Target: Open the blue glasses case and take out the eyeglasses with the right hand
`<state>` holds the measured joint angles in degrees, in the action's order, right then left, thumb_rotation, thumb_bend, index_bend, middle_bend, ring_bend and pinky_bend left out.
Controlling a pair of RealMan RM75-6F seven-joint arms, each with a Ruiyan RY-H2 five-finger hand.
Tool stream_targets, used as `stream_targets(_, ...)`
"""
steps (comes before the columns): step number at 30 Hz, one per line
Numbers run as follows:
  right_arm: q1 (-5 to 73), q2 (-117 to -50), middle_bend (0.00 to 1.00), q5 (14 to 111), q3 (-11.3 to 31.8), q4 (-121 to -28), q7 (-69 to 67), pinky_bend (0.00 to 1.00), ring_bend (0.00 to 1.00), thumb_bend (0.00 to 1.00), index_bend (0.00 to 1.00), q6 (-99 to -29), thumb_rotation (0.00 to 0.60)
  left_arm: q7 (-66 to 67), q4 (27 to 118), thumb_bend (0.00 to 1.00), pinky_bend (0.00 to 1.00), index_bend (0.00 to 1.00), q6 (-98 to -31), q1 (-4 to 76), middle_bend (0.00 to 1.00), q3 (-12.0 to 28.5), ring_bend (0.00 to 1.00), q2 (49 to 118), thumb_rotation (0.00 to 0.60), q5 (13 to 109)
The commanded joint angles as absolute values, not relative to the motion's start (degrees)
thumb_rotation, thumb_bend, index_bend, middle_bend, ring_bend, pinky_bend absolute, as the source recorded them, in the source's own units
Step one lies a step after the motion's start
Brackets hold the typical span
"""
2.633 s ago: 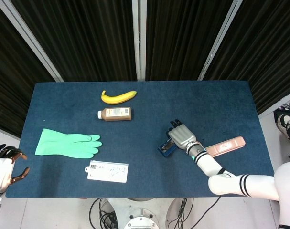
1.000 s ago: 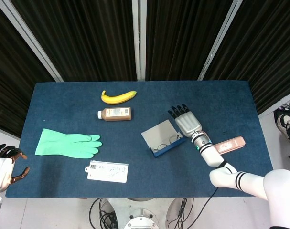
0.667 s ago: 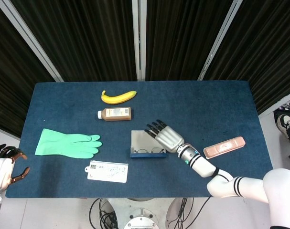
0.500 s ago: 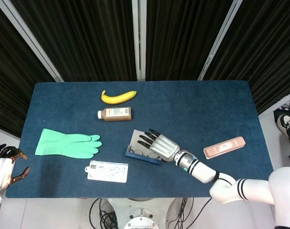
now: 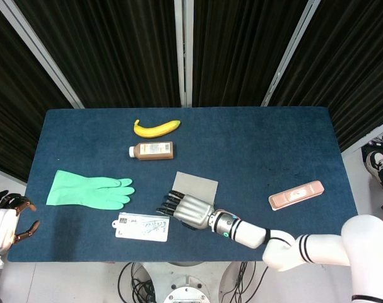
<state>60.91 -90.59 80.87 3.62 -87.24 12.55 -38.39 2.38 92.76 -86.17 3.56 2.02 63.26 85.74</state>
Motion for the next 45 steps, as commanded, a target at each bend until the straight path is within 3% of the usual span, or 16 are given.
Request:
stream_targets(1,63.19,-94.25,0.18,77.18,5.49,-84.01,16.67,0.00,0.00,0.69,0.00,-35.78,0.600,2.32,92.74,0.24,0.14,0.48,-86.17,3.55,0.37,2.01,0.23,63.26,0.600,85.76)
stream_targets(9,63.85,-95.86,0.21,73.24,4.84,-81.70,24.46,0.00,0.00,0.73,0.00,-36.04,0.600,2.20,92.80,0.24,0.14,0.48,-86.21,3.54,0.37,1.98,0.23,63.21,0.600,85.83)
stream_targets(21,59.91,-87.80,0.23,60.79,2.89,-84.01,33.61,0.00,0.00,0.75,0.00,-40.98,0.600,2.62,92.82,0.24,0.14,0.48,-86.11,3.60,0.37,1.97,0.23,63.24,0.600,85.79)
stream_targets(28,57.38,-83.95,0.24,56.66,2.39,-84.65,32.26,0.00,0.00,0.73,0.00,-43.07,0.600,2.90,92.92,0.24,0.14,0.48,-86.09,3.62,0.37,1.99,0.23,63.27,0.600,85.71)
stream_targets(33,55.79,-81.64,0.23,63.59,2.96,-88.59,28.54,0.00,0.00,0.60,0.00,-46.46,0.600,2.98,92.95,0.24,0.14,0.48,-86.06,3.64,0.37,2.01,0.23,63.28,0.600,85.65)
stream_targets(40,54.50,-83.62,0.16,72.48,0.49,-86.77,29.03,0.00,0.00,0.10,0.00,-49.19,0.600,2.67,92.89,0.24,0.14,0.48,-86.14,3.59,0.37,1.96,0.23,63.23,0.600,85.76)
stream_targets(45,53.81,-85.34,0.16,74.33,0.14,-84.26,26.92,0.00,0.00,0.09,0.00,-48.73,0.600,2.49,92.87,0.24,0.14,0.48,-86.20,3.56,0.37,1.93,0.23,63.21,0.600,85.84)
